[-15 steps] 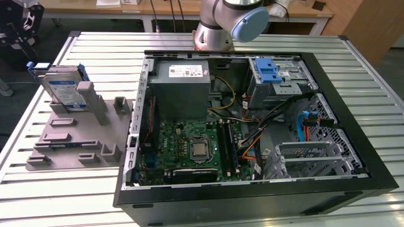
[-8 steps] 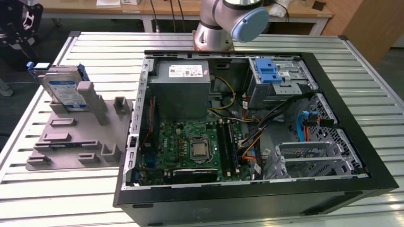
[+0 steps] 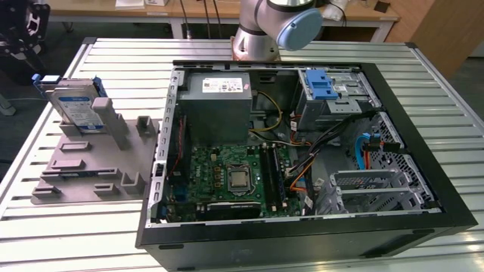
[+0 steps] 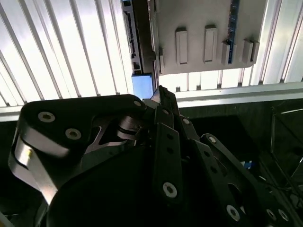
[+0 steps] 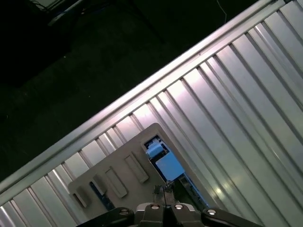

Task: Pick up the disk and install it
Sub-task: 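Pick up the disk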

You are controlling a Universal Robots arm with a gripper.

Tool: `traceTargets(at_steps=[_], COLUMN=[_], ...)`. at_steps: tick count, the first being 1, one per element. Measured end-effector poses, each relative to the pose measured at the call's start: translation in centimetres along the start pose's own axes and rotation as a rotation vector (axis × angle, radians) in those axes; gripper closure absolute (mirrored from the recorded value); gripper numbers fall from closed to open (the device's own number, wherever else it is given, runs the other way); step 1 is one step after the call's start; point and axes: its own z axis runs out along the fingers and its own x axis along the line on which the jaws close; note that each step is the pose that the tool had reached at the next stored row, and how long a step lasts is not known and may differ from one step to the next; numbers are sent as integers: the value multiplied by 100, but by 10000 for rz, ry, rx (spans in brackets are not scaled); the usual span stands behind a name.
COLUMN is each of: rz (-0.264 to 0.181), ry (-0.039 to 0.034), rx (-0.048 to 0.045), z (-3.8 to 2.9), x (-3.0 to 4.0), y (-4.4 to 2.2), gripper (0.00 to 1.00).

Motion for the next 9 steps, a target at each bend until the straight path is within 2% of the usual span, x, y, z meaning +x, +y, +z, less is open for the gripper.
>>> traceTargets(at_steps=[9], rz=[-1314], ry=[47], rx=[-2], z=[3], x=[0], y=[0], gripper=[89])
